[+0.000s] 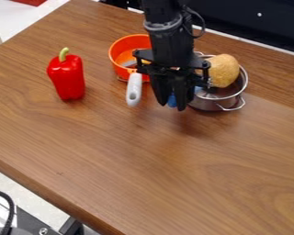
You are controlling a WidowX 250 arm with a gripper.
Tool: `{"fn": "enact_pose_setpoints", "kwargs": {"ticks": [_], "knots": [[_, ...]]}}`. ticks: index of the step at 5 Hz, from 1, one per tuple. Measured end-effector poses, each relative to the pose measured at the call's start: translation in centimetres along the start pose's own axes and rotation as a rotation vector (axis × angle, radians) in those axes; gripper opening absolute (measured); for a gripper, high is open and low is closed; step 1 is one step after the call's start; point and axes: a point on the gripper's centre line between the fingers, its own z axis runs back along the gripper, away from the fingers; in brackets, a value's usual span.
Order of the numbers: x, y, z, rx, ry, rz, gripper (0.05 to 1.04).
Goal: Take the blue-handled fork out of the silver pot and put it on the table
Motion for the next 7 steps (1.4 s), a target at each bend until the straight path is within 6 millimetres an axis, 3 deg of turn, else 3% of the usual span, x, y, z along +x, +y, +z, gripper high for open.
{"fn": "enact_pose_setpoints", "kwargs": {"ticks": [5,7], "knots": [[-0.6,-1.1,3.7,-0.115,0.044,0.014,0.356],[-1.6,-1.2,6.4,-0.162,0.001,-0.032,0.355]]}}
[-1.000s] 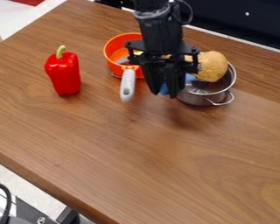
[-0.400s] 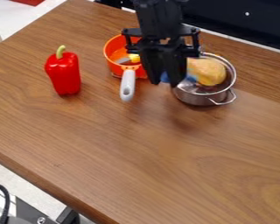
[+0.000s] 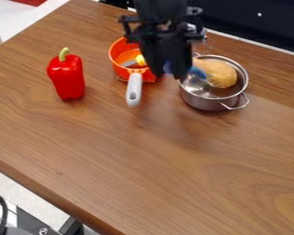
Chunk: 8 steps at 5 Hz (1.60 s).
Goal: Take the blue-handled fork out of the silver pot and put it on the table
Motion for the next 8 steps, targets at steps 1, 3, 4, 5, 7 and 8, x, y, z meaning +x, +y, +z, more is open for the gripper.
{"fn": "enact_pose_setpoints", "kwargs": {"ticks": [1,3,4,5,7,8], "knots": [[-1.6,-0.4,0.8,-0.018,-0.005,-0.042,0.355],[-5.5,-0.6,0.3,-0.012,-0.024,-0.214,0.354],[-6.9,0.1,-0.4,0.000,-0.016,-0.291,0.354],[-7.7,1.4,-1.1,0.034,0.034,-0.485,0.354],[-9.3,4.7,-2.7,0.049,0.161,-0.726,0.222],[-9.7,7.1,-2.8,0.033,0.229,-0.742,0.080]]}}
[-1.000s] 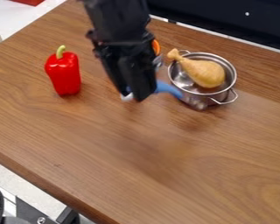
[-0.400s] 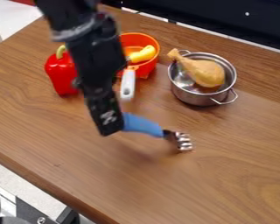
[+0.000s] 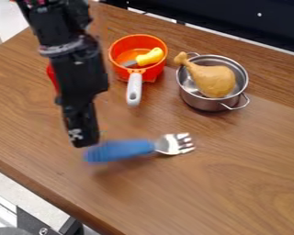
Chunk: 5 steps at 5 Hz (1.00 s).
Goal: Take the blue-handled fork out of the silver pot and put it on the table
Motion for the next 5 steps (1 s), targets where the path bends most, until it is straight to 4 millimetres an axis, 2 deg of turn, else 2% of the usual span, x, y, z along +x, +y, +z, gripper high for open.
{"fn": "enact_pose_setpoints", "kwargs": {"ticks": [1,2,3,4,5], "knots": [[-2.4,2.6,-0.3,-0.007,0.022,0.032,0.052],[-3.8,3.8,-0.6,-0.002,0.034,0.053,0.052],[-4.5,4.0,-0.7,-0.005,0.039,0.056,0.059],[-4.3,4.0,-0.7,-0.009,0.004,0.080,0.109],[-3.4,3.6,0.3,0.025,-0.078,0.083,0.272]]}}
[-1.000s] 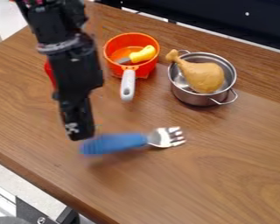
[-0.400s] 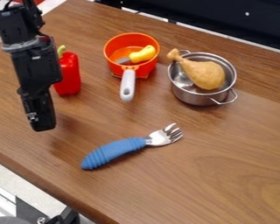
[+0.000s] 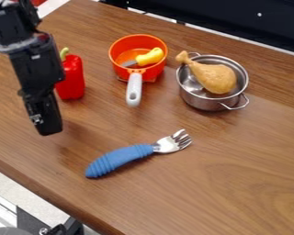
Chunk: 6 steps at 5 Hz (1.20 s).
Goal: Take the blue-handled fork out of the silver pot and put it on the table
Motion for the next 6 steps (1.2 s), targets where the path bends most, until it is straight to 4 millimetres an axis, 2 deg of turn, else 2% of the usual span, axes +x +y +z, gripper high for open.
{"fn": "enact_pose_setpoints", "kwargs": {"ticks": [1,2,3,4,6], "knots": [[1.6,-1.2,1.4,0.044,-0.074,0.045,0.522],[3.5,-2.4,2.1,0.078,-0.113,0.160,0.811],[7.1,-3.9,2.0,0.102,-0.158,0.348,1.003],[9.5,-5.2,1.2,0.080,-0.153,0.378,0.999],[13.6,-5.0,3.0,0.045,-0.269,0.526,0.999]]}}
